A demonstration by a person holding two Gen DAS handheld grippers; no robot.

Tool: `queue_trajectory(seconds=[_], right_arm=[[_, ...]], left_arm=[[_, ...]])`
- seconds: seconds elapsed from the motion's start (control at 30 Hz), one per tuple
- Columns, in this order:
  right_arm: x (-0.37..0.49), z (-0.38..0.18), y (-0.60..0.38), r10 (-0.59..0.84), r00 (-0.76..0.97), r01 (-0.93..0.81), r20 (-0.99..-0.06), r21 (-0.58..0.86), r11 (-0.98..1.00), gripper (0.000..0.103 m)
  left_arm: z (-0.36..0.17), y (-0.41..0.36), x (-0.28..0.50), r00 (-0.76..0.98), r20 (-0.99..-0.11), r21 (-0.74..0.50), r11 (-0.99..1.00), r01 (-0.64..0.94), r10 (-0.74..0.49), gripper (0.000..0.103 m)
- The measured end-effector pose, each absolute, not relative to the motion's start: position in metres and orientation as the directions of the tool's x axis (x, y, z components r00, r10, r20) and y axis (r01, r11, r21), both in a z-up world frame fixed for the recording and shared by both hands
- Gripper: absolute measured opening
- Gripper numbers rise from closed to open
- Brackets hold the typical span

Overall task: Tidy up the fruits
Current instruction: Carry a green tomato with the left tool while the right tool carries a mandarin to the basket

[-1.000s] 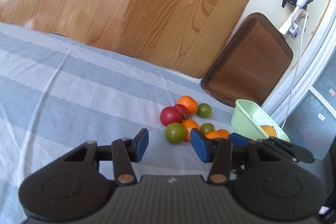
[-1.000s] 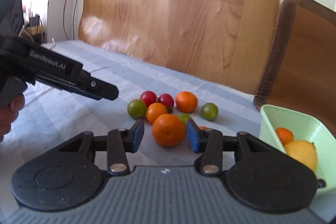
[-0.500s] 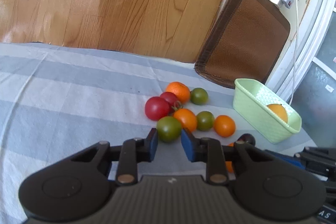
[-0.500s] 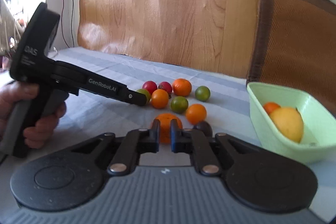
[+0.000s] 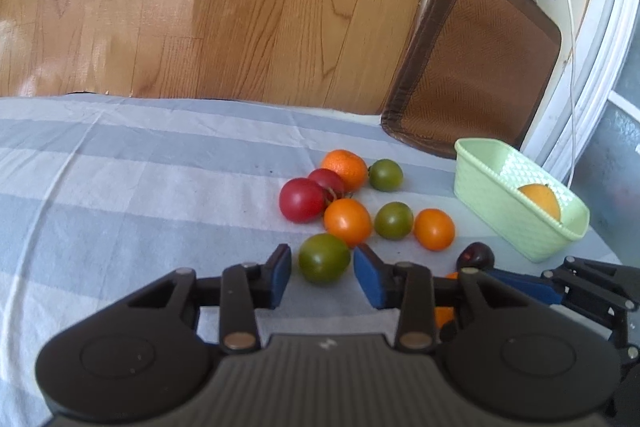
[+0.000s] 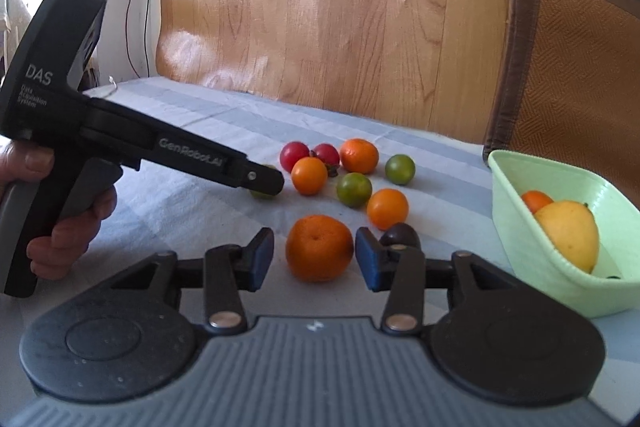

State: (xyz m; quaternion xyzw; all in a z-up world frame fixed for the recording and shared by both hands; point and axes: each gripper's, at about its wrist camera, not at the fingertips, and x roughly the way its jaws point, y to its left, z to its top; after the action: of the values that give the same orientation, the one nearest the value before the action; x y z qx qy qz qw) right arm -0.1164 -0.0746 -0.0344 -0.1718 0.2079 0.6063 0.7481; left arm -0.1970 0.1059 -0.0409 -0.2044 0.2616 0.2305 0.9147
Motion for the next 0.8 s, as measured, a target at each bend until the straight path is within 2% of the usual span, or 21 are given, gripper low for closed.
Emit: queue_trajectory(seconds=[0.03, 0.1, 0.17, 0.33, 0.5, 0.7, 0.8], right_arm=[[-0.114, -0.035, -0.073, 0.83, 0.172, -0.979, -0.531, 0.004, 0.206, 0.047], [-0.111, -0.036, -0.072, 0.828, 0.166, -0.978, -0.536, 0.021, 0.21, 0.042], [-0.11, -0.034, -0.078, 0.841, 0.168, -0.977, -0.514, 0.029, 0.213, 0.041], [-0.101, -0.015, -0.115, 0.905, 0.189, -0.968, -0.38, 0.083, 0.237, 0.041], [-0.06, 0.003, -0.159, 0.891, 0.362, -0.914, -0.272, 0.083, 0.397, 0.041], [0.005, -0.005, -0.191, 0.797, 0.529, -0.811, -0.291, 0.103, 0.576, 0.041], [0.019, -0.016, -0.196, 0.765, 0.564, -0.78, -0.311, 0.103, 0.617, 0.041]], left_arm=[[-0.041, 0.104, -0.196, 0.755, -0.573, -0.241, 0.814, -0.528, 0.32, 0.029], [-0.042, 0.1, -0.198, 0.755, -0.569, -0.235, 0.816, -0.528, 0.325, 0.029], [-0.04, 0.096, -0.203, 0.762, -0.568, -0.249, 0.817, -0.52, 0.311, 0.028], [-0.018, 0.076, -0.205, 0.831, -0.512, -0.329, 0.845, -0.422, 0.215, 0.028], [0.017, 0.053, -0.159, 0.881, -0.454, -0.333, 0.892, -0.306, 0.133, 0.029], [0.026, 0.019, -0.08, 0.872, -0.473, -0.242, 0.932, -0.269, 0.129, 0.029], [0.023, 0.004, -0.057, 0.863, -0.49, -0.24, 0.932, -0.27, 0.124, 0.029]])
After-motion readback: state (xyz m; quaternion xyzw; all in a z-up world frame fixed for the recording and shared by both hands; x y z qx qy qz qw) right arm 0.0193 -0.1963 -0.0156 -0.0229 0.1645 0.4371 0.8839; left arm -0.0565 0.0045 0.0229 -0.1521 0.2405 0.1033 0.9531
